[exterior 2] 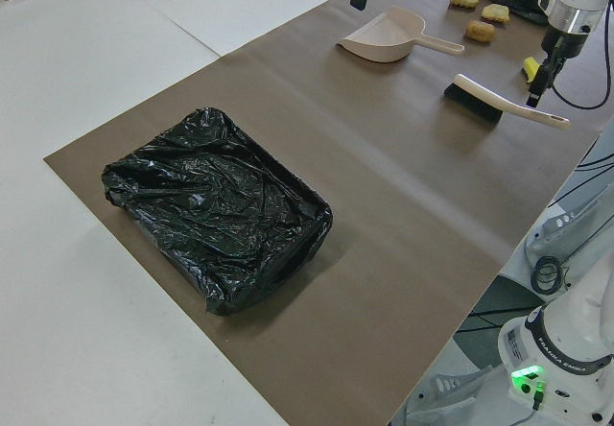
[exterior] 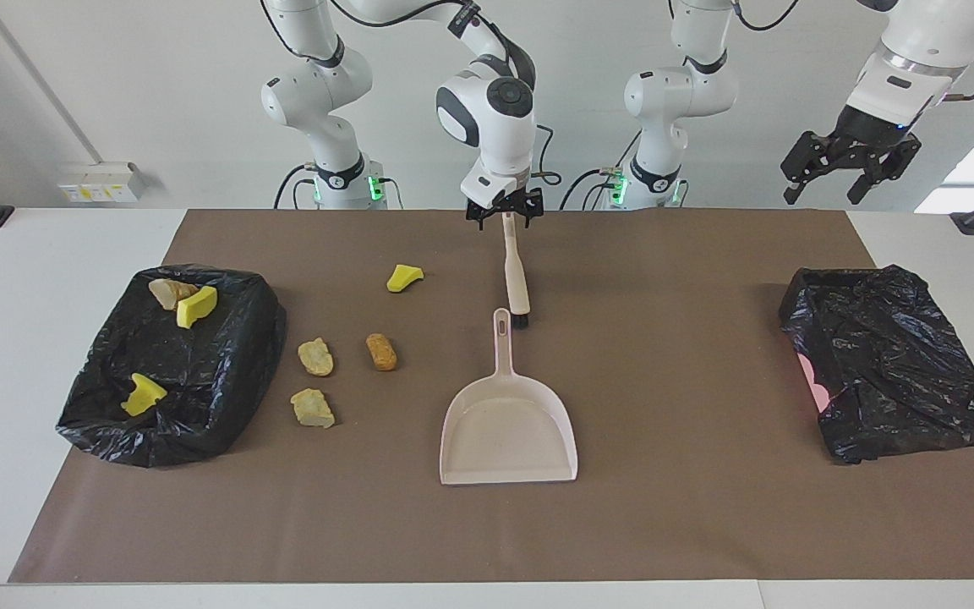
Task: Sweep and dump trash in bin
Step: 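Release the dustpan and withdraw the right gripper, then reach the left gripper to the dustpan while the right gripper grasps the brush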
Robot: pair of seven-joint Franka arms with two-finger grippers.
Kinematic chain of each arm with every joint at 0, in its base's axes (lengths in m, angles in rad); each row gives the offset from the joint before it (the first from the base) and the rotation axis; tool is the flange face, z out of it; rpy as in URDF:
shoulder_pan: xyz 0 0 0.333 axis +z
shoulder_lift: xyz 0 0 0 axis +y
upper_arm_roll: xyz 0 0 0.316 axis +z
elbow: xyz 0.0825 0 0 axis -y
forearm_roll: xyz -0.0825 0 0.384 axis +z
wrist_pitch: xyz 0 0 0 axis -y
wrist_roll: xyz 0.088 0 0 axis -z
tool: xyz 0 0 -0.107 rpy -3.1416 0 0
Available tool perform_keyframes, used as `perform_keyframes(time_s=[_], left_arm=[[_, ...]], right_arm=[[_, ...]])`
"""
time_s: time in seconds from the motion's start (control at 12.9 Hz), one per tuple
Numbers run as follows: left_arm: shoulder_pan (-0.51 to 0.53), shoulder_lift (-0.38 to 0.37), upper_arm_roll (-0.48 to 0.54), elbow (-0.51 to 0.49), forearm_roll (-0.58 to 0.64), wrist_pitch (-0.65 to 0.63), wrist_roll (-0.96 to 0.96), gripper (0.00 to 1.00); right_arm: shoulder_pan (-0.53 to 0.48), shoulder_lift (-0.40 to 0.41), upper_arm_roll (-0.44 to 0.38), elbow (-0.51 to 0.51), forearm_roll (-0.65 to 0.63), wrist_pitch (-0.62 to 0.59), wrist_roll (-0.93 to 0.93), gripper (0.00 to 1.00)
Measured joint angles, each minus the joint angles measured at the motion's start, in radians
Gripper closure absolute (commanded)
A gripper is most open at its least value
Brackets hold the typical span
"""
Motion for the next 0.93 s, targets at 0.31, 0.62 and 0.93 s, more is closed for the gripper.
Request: perform_keyframes(time_s=[0.31, 0.62, 0.93], left_arm=[[-0.029, 0.022, -0.01, -0.005, -0.004, 0.085, 0.0, 0.0], [-0.15, 0.113, -0.016, -0.014, -0.005, 0.221, -0.102, 0.0], [-0.222, 0.198, -0.018, -0.013, -0.005, 0.3, -0.165, 0.0]], right_arm=[[-0.005, 0.001, -0.005, -0.007, 0.0, 0.01, 0.0, 0.45], [-0.008, 0.01, -0.008, -0.005, 0.0, 0.032, 0.0, 0.52], [-0.009, 0.014, -0.01, 0.006, 0.0, 0.042, 0.004, 0.71]])
